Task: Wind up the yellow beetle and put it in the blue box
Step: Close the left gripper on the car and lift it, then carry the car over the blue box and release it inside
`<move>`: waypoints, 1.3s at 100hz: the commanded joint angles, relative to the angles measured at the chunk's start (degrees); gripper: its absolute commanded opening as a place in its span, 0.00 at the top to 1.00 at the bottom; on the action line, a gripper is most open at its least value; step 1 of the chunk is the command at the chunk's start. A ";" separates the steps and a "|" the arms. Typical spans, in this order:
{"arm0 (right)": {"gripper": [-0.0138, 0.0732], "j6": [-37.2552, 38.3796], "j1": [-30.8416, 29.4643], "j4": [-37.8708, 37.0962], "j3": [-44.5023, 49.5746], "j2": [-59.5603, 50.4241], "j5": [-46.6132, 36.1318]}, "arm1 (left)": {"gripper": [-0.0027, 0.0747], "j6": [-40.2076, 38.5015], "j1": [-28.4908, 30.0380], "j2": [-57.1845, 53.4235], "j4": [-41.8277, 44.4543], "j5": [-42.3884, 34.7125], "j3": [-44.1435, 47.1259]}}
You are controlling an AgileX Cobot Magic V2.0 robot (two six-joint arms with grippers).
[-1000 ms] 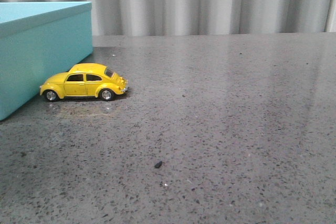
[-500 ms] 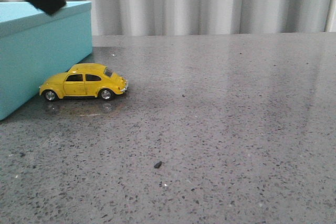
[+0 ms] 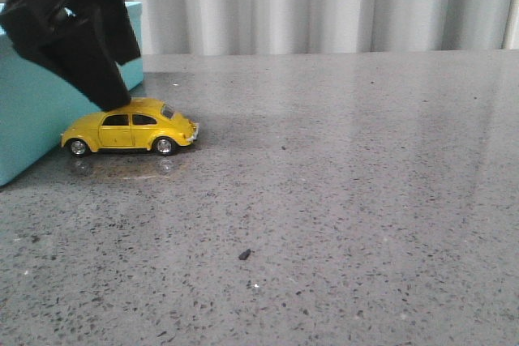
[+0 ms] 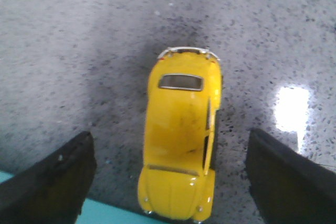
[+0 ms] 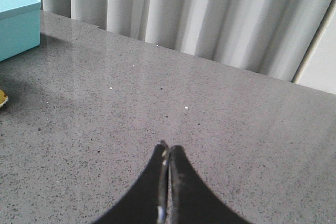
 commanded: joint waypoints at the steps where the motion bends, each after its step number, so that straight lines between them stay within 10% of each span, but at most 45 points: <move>1: 0.90 -0.48 0.01 -0.60 -0.28 0.67 -4.55 | 0.26 1.38 -0.45 -1.01 -2.45 -0.82 -1.74; 71: 0.90 -0.48 0.01 -0.60 1.48 0.67 -7.09 | 0.27 1.44 -0.45 5.83 -2.47 -3.74 -1.74; 109: 0.90 -0.48 0.01 -0.49 1.48 0.67 -7.09 | 0.82 1.44 -0.45 3.97 -7.75 -1.50 -7.57; 130: 0.90 -0.48 0.01 -0.22 1.48 0.67 -7.84 | 0.92 1.44 -0.45 -0.23 -7.69 -1.68 -15.08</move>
